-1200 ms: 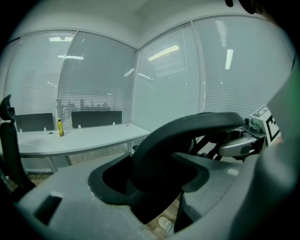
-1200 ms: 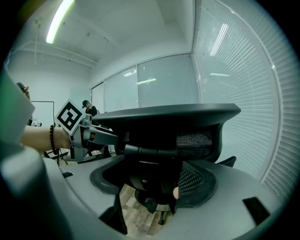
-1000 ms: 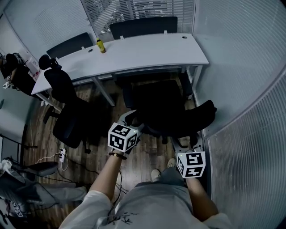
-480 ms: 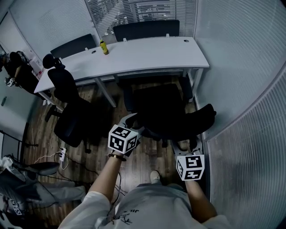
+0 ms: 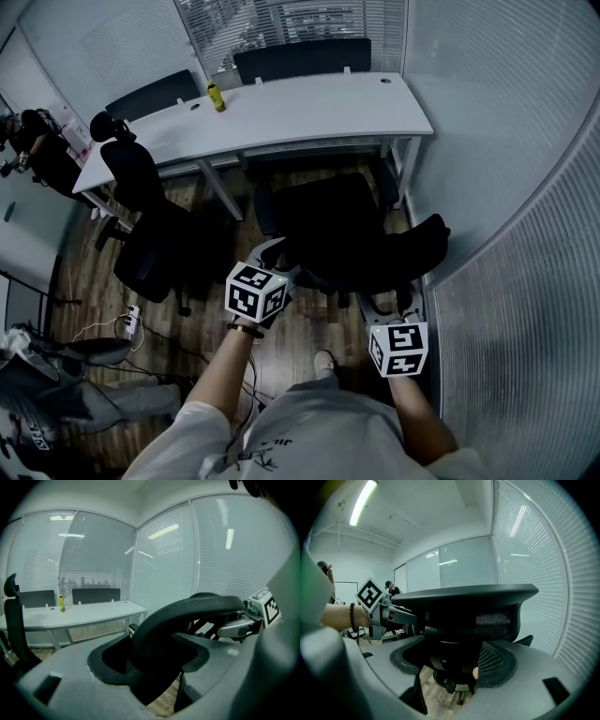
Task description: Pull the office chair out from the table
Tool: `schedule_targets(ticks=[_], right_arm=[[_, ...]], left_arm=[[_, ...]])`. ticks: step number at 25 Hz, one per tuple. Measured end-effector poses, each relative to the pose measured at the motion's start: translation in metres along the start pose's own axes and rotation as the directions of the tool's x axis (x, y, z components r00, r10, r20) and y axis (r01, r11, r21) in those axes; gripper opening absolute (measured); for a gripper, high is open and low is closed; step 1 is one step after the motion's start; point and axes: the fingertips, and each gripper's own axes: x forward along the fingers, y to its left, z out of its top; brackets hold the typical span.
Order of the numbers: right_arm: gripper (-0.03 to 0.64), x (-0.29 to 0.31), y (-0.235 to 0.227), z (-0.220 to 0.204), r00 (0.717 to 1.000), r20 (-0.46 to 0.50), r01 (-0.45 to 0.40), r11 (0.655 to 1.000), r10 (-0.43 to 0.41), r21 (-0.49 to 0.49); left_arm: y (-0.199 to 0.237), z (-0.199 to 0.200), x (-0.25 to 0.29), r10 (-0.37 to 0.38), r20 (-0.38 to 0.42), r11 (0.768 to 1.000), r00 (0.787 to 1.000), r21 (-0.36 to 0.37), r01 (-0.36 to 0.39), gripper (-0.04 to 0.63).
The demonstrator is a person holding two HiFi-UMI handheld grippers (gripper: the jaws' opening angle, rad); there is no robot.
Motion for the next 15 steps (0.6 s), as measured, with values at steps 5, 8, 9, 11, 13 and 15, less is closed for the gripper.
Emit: schedule_targets(ticks=[5, 8, 9, 11, 13, 15], right_arm=[[0.272, -0.016, 0.008, -0.005, 1.000, -0.001, -0.001, 1.000, 0.001, 0.000], [0.272, -0.031, 0.015, -0.012, 1.000, 0.000, -0.005, 1.000, 0.005, -0.003], [0.272, -0.035, 0.016, -0.013, 1.000, -0.001, -0.007, 1.000, 0.007, -0.005], [0.272, -0.043, 0.019, -0.014, 1.000, -0.004, -0.008, 1.000, 0.008, -0.008], [0.272, -0.053, 0.024, -0.017, 1.000, -0.006, -0.009, 1.000, 0.009, -0.008], [0.272, -0.064, 0.028, -0.019, 1.000, -0.005, -0.008, 1.000, 0.008, -0.007]], left_arm=[[-0.011, -0.007, -0.013, -0.002, 0.002, 1.000, 1.000, -0.005, 0.002, 0.268], [-0.022, -0.016, -0.025, -0.004, -0.002, 1.000, 1.000, -0.001, 0.004, 0.268], [-0.025, -0.017, -0.028, -0.003, -0.002, 1.000, 1.000, 0.000, 0.003, 0.268], [-0.032, -0.018, -0.035, 0.000, -0.002, 1.000, 1.000, -0.001, 0.000, 0.268], [-0.039, -0.022, -0.043, 0.004, -0.002, 1.000, 1.000, -0.003, -0.004, 0.268], [-0.046, -0.025, -0.052, 0.004, -0.003, 1.000, 1.000, -0.003, -0.004, 0.268]])
